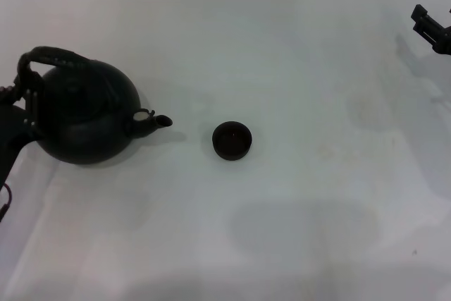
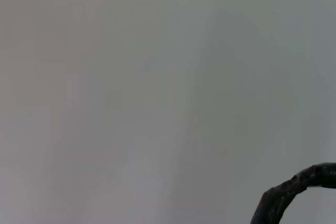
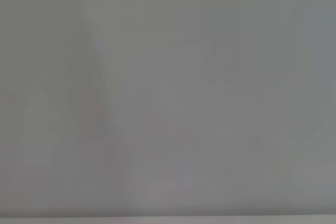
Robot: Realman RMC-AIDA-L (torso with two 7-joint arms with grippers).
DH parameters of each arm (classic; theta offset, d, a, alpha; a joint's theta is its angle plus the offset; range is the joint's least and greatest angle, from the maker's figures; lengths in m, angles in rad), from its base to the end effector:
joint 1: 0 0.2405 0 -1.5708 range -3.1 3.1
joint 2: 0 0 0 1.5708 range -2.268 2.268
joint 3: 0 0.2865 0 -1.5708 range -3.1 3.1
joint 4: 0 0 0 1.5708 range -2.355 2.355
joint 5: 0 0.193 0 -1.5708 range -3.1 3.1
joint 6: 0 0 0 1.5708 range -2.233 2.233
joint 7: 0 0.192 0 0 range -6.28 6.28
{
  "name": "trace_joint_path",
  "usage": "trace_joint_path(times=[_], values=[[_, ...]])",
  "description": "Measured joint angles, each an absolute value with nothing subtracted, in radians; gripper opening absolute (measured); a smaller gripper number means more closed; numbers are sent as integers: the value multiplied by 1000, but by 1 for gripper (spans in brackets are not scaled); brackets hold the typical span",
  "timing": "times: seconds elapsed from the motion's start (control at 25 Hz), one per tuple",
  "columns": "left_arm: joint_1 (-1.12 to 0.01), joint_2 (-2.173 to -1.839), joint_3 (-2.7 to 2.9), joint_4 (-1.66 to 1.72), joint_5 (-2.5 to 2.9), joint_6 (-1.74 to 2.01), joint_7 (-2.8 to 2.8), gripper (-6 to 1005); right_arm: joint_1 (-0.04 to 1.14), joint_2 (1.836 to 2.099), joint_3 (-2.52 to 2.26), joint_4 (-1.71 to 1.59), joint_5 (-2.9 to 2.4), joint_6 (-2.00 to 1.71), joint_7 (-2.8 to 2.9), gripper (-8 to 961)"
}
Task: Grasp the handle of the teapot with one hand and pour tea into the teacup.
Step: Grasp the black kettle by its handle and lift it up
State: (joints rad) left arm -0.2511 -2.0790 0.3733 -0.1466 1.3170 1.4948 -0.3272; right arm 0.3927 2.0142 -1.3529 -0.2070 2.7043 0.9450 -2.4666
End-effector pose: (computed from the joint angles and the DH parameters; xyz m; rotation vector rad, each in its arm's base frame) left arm -0.3534 0.2753 -0.0473 -1.6950 -0.6679 -0.8574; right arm 0.3756 0.3832 -0.0172 -1.7688 0.8272 0.6603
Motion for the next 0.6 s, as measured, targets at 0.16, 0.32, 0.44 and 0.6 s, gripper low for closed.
trace_joint_path(times=[0.16, 0.32, 0.44, 0.6], values=[[-258, -2078, 375, -81, 1369, 1509, -327, 120, 392, 2014, -1354, -207, 2704, 945, -2463, 830], [-276, -2076, 375, -21, 1402, 1513, -333, 120, 391, 2014, -1357, -205, 2704, 945, -2455, 830], [-305, -2074, 374, 34, 1405, 1530, -335, 120, 391, 2014, -1358, -194, 2704, 945, -2455, 830], [-340, -2070, 374, 59, 1408, 1526, -335, 120, 393, 2014, -1361, -183, 2704, 950, -2455, 830]])
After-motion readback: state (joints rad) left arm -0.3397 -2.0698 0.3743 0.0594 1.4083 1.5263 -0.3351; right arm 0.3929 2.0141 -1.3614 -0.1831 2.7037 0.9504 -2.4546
